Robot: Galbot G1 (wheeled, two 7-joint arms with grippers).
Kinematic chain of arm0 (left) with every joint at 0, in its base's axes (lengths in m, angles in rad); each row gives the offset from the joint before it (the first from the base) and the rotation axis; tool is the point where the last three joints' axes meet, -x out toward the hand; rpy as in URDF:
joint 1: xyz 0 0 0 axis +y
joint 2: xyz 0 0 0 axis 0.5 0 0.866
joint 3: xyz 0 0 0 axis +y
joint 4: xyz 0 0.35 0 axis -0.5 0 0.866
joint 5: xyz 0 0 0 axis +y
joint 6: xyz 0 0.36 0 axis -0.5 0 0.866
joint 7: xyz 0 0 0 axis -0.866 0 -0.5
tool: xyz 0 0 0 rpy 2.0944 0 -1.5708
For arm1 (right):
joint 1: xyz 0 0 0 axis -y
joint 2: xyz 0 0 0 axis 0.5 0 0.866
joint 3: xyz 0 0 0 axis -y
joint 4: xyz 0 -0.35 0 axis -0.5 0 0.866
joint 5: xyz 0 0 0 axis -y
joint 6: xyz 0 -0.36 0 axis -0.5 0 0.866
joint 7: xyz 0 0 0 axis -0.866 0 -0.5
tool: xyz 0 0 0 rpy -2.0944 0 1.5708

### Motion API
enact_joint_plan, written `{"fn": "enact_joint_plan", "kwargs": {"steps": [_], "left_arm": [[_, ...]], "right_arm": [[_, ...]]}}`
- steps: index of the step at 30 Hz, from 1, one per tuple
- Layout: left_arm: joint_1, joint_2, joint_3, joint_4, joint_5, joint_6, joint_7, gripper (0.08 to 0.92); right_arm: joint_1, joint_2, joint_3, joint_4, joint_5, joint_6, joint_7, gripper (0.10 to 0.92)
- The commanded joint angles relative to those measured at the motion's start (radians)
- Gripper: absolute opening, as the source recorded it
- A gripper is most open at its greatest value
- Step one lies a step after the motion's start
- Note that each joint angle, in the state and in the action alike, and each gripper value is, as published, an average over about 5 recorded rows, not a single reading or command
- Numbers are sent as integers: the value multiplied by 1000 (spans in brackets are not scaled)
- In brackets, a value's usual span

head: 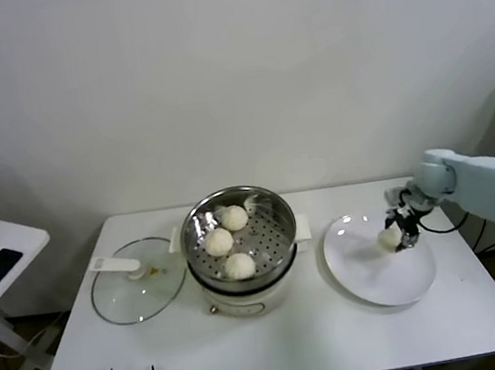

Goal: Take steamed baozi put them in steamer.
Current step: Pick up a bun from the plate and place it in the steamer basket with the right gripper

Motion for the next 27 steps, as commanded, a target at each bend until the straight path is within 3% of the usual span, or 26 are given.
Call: {"fn": "enact_joint_plan", "kwargs": {"steps": [1, 12, 18, 27], "left_arm": [[0, 6, 3, 10, 3, -1, 0, 823], [-1, 8, 7, 7, 8, 0, 2, 823], [-3, 7, 5, 6, 7, 1, 2, 823], [-8, 7, -6, -1, -2, 4, 4, 823]], "right_arm": [[463, 48, -310, 152, 278, -30, -49, 675], [652, 176, -289, 290, 414, -99, -38, 679], [609, 258, -195, 316, 472, -145, -4, 684], [438, 338, -95, 303, 442, -197, 62, 694]]}}
